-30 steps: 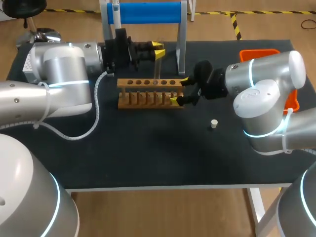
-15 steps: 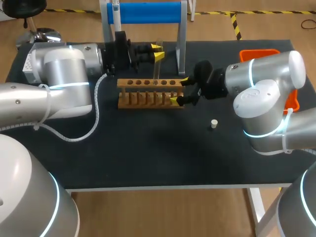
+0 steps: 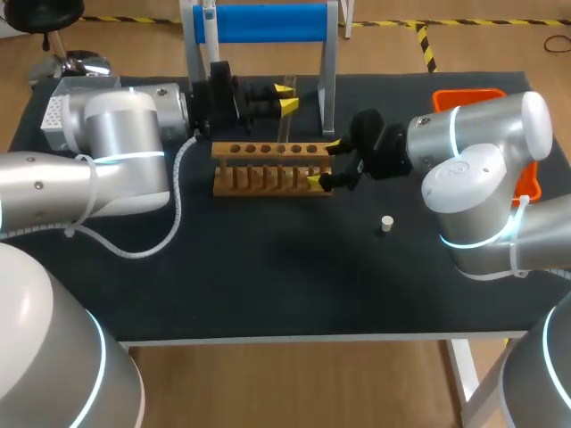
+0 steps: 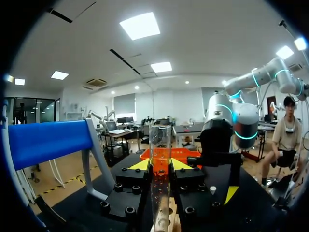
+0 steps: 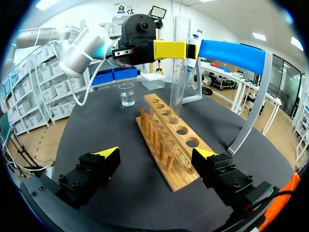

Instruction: Invert the test tube, pick up the pipette, mount the tip to pipette, aspirate from beaker and dispense into the tube, eject the tip, return the pipette, and cap with the stopper.

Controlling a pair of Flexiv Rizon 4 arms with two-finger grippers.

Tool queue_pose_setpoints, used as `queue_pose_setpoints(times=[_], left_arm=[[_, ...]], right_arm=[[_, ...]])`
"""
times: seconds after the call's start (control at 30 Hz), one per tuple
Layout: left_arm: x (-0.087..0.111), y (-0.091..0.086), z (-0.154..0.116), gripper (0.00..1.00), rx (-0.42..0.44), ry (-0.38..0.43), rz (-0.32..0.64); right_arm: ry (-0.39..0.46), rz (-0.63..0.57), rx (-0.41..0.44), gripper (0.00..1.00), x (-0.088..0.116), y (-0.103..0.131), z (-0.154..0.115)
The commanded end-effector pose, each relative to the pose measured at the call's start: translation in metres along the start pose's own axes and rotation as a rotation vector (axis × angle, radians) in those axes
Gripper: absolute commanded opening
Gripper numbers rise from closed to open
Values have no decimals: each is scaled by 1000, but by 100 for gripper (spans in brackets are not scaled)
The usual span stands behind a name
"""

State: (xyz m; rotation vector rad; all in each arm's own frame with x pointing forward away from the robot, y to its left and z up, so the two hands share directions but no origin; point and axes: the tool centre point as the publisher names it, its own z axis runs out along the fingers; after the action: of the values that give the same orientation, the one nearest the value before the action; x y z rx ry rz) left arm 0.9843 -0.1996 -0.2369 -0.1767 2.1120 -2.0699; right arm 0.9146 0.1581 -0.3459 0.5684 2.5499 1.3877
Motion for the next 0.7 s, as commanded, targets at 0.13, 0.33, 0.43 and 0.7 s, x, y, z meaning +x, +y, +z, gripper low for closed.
queue_pose_setpoints(times=[0.13, 0.33, 0.43, 0.7], left_arm=[[-3, 8, 1, 0, 15, -9, -12], [-4, 13, -1, 0, 29, -21, -28], [-5, 15, -2, 0, 29, -23, -31], [-6, 21, -2, 0, 32, -29, -39]], right_arm=[[2, 0, -2, 100, 0, -1, -1], [2, 0, -2, 100, 0, -1, -1], [2, 0, -2, 100, 0, -1, -1], [2, 0, -2, 100, 0, -1, -1]])
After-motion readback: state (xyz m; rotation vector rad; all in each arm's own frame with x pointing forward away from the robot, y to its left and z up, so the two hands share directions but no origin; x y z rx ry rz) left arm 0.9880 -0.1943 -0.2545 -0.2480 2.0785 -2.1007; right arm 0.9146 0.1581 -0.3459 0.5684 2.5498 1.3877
